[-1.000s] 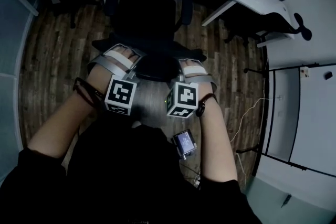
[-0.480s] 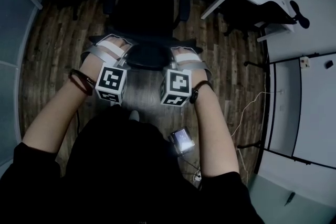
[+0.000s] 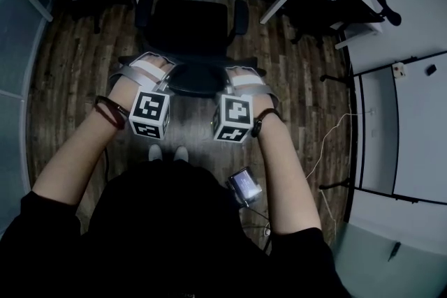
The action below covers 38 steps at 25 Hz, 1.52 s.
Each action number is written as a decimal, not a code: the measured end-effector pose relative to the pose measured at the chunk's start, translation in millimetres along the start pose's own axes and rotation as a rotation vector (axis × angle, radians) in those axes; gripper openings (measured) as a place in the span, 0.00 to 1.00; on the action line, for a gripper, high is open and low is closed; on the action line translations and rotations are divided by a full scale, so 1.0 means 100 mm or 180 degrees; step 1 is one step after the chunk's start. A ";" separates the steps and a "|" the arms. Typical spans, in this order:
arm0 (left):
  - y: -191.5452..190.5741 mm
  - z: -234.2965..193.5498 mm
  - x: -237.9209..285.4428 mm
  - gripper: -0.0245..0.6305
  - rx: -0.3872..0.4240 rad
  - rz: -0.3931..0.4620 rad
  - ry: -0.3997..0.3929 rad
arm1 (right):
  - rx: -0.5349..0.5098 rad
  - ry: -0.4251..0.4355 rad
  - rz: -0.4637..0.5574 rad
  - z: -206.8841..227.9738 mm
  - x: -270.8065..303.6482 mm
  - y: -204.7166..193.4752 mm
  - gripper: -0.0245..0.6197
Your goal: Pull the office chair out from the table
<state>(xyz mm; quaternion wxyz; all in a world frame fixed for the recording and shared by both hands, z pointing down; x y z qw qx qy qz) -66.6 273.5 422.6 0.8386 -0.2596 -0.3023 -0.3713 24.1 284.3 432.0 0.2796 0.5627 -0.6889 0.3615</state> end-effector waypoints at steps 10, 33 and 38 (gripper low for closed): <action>-0.01 -0.45 -1.36 0.12 -0.2954 0.1860 0.0221 | 0.2376 -0.0186 0.1847 0.26 -1.49 0.24 0.24; 0.00 -0.76 -1.83 0.05 -0.3610 0.2451 0.0605 | 0.3334 -0.0905 0.2364 0.58 -2.30 0.09 0.04; 0.03 -0.78 -1.81 0.05 -0.3567 0.2526 0.0580 | 0.3454 -0.0883 0.2361 0.61 -2.28 0.08 0.04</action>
Point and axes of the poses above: the fingertips, and each gripper's own axes: x forward along the fingers, z to its right, y out of its top, the point moved 6 cm from there along -x, backward along the fingers, and after that the axes turned 1 degree about y, right-handed, at the moved point
